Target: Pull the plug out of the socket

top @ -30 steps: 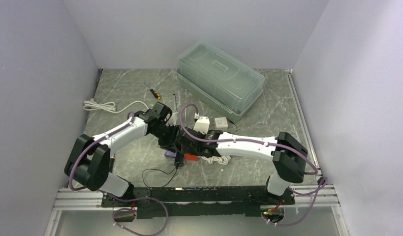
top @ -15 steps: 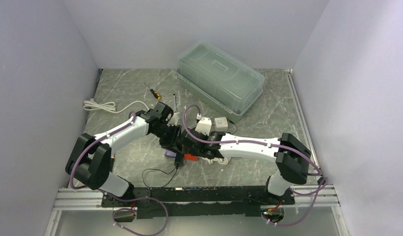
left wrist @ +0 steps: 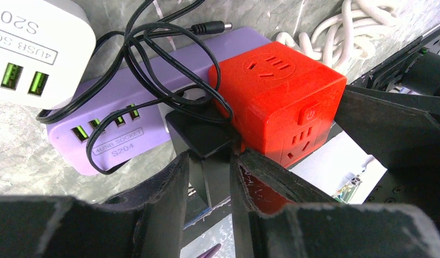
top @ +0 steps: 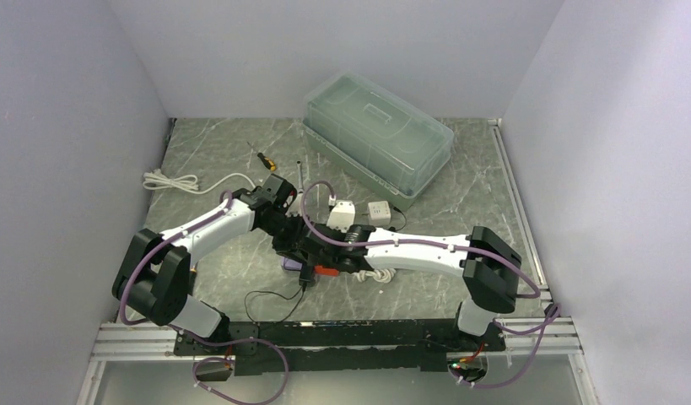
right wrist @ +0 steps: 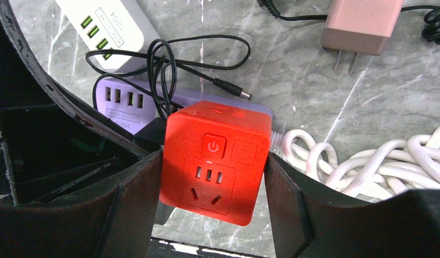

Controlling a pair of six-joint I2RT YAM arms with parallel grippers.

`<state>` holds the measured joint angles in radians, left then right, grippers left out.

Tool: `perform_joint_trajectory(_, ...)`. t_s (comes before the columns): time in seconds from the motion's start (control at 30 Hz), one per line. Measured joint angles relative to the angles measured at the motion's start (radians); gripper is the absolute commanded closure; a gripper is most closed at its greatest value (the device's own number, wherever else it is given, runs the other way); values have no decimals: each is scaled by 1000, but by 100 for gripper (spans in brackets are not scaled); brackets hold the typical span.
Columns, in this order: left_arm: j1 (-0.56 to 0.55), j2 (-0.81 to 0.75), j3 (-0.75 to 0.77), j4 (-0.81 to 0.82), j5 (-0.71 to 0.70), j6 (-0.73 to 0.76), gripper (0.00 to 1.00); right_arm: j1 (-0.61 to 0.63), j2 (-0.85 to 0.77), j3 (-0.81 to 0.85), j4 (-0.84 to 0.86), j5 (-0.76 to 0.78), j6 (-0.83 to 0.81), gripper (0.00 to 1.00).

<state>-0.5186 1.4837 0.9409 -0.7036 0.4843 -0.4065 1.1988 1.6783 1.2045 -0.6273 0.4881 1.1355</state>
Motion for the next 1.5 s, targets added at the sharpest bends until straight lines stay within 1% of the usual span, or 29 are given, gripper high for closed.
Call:
perform_joint_trajectory(0.13, 1, 0, 2, -14, 0, 1, 65, 12, 21, 32, -31, 16, -8, 68)
perform_joint_trajectory(0.37, 1, 8, 9, -21, 0, 1, 65, 16, 19, 28, -29, 28, -8, 80)
perform_joint_trajectory(0.5, 0, 13, 13, -20, 3, 0, 65, 15, -5, -5, -5, 27, -4, 83)
perform_joint_trajectory(0.73, -9, 20, 13, -10, 16, -3, 66, -2, -87, -105, 61, 0, 14, 92)
perform_joint_trajectory(0.9, -11, 25, 14, -9, 20, -3, 66, -3, -87, -103, 57, 0, 13, 95)
perform_joint_trajectory(1.1, -11, 32, 20, -11, 24, -3, 66, 7, -37, -33, -11, 18, 8, 99)
perform_joint_trajectory(1.3, -11, 33, 21, -17, 26, -2, 67, 32, 11, 34, -80, 57, 6, 100)
perform_joint_trajectory(1.5, -11, 37, 24, -20, 28, -3, 67, 32, 10, 32, -82, 60, 9, 100)
